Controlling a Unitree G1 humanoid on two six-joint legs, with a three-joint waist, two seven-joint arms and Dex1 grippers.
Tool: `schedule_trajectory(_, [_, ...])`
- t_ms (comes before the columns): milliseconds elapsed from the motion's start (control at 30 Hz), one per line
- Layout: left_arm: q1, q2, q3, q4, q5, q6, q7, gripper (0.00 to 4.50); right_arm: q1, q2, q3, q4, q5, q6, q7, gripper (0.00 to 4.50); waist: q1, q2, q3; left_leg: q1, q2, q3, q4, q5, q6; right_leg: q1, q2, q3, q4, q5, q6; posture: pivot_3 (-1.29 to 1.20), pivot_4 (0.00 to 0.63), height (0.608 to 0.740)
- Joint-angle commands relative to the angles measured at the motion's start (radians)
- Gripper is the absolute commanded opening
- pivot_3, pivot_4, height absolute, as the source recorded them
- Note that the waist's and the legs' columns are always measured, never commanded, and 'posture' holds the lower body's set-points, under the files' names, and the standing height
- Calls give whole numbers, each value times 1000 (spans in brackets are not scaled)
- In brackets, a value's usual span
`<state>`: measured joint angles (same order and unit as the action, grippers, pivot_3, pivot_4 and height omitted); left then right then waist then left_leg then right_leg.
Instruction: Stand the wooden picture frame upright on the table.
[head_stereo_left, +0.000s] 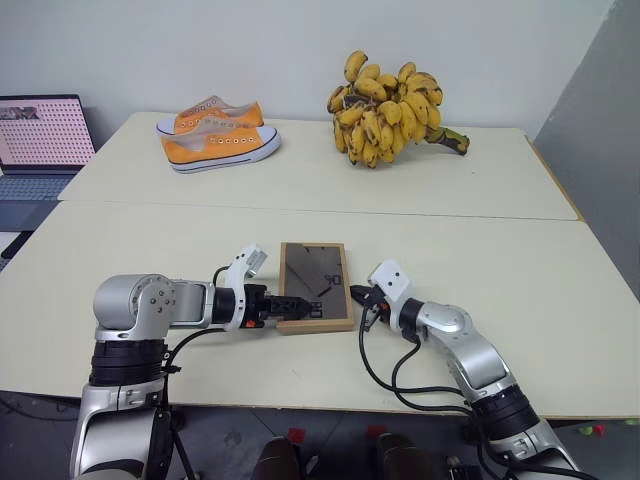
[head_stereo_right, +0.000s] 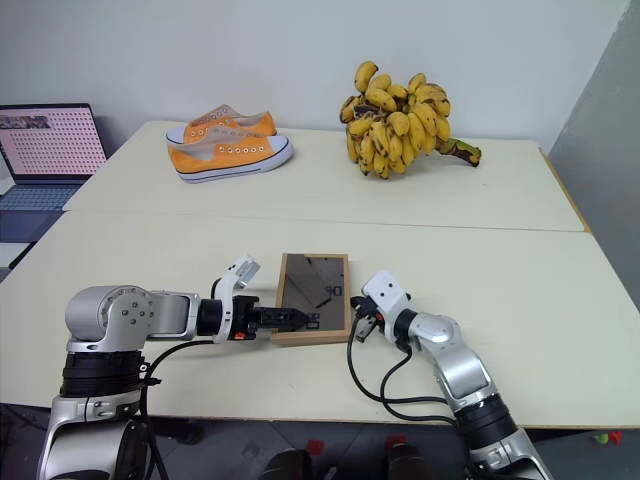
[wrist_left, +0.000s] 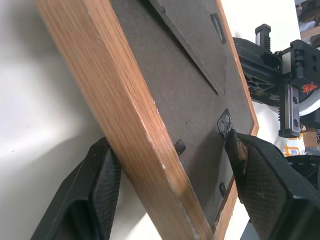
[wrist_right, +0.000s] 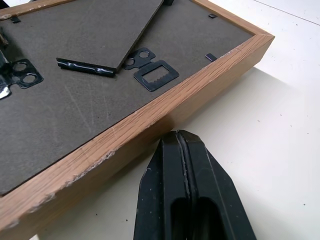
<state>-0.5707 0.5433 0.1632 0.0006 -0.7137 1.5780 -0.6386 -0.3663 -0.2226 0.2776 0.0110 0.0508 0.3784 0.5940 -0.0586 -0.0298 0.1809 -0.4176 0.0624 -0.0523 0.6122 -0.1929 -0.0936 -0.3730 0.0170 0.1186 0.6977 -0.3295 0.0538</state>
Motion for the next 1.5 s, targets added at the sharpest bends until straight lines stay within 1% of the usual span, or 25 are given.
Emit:
schedule_trajectory(33, [-13, -17, 14, -1, -12, -7, 4, 3348, -19, -3, -11, -32, 8, -20, 6, 0, 0, 0, 0, 0, 0, 0, 0, 0, 0, 0, 0, 0, 0, 0, 0, 0, 150, 740])
schedule_trajectory(67, [-13, -20, 18, -3, -13, -10, 6, 3348, -21, -2, -13, -30, 8, -21, 4, 0, 0, 0, 0, 0, 0, 0, 0, 0, 0, 0, 0, 0, 0, 0, 0, 0, 150, 740])
schedule_trajectory(133, [-17, -31, 37, 0, -16, -11, 10, 3000, -24, 1, -12, -27, 8, -22, 0, 0, 0, 0, 0, 0, 0, 0, 0, 0, 0, 0, 0, 0, 0, 0, 0, 0, 150, 740])
schedule_trajectory(167, [-21, -35, 45, 3, -20, -6, 10, 2926, -25, 3, -11, -25, 8, -22, -1, 0, 0, 0, 0, 0, 0, 0, 0, 0, 0, 0, 0, 0, 0, 0, 0, 0, 150, 740])
schedule_trajectory(267, [-31, -42, 65, 8, -26, 6, 12, 2364, -28, 10, -8, -24, 9, -22, -3, 0, 0, 0, 0, 0, 0, 0, 0, 0, 0, 0, 0, 0, 0, 0, 0, 0, 150, 740])
schedule_trajectory(400, [-42, -57, 96, 17, -30, 10, 26, 1737, -34, 15, -9, -16, 9, -25, -4, 0, 0, 0, 0, 0, 0, 0, 0, 0, 0, 0, 0, 0, 0, 0, 0, 0, 150, 740])
schedule_trajectory(500, [-48, -70, 119, 19, -40, 13, 33, 1460, -39, 18, -11, -9, 7, -30, -2, 0, -1, 0, 0, 0, 0, 0, 0, 0, 0, 0, 0, 0, 0, 0, 0, 0, 150, 740])
schedule_trajectory(733, [-57, -98, 165, 15, -62, 27, 44, 1336, -48, -2, -29, 7, 4, -50, 2, 0, -1, 0, 0, 0, 0, 0, 0, 0, 0, 0, 0, 0, 0, 0, 0, 0, 150, 740])
schedule_trajectory(833, [-77, -123, 213, 34, -68, 35, 65, 1320, -41, -43, -49, 2, -2, -67, 9, 0, 0, 0, 0, 0, 0, 0, 0, 0, 0, 0, 0, 0, 0, 0, 0, 0, 150, 740])
schedule_trajectory(1000, [-112, -144, 297, 63, -79, 9, 88, 1320, -24, -142, -131, -12, 26, -65, 29, 0, 2, -1, 0, -1, 0, 0, 0, 0, 0, -1, 0, 0, 0, 0, 0, 0, 150, 740])
schedule_trajectory(1067, [-124, -141, 314, 71, -75, -27, 96, 1320, -15, -198, -168, -20, 37, -69, 48, 0, 3, -1, 1, -2, -1, 0, 0, 0, 0, -1, -1, 0, -1, 0, 0, 0, 150, 740])
schedule_trajectory(1233, [-142, -124, 326, 64, -78, -111, 90, 1320, -29, -255, -231, -39, 66, -57, 65, 0, 1, -1, 1, -2, -1, 0, -1, 0, 0, -1, -1, 0, -2, 0, 0, 0, 150, 740])
schedule_trajectory(1333, [-138, -70, 273, -37, -74, -251, 12, 1320, -97, -276, -298, -94, 132, 9, 71, 0, -5, 0, 3, -2, 0, 1, -1, 0, 0, -2, 0, 1, -1, 0, 0, 0, 150, 740])
schedule_trajectory(1433, [-124, -37, 243, -98, -85, -317, -22, 1320, -169, -261, -357, -189, 235, 114, 54, 472, -5, 0, 3, -3, 0, 1, -1, 0, -1, -2, -1, 1, -1, 0, 0, 0, 150, 740])
schedule_trajectory(1500, [-115, -27, 233, -120, -89, -338, -25, 1320, -210, -255, -378, -244, 282, 176, 38, 997, -3, 0, 3, -3, -1, 1, -2, 0, -1, -2, -1, 1, -1, 0, 0, 0, 150, 740])
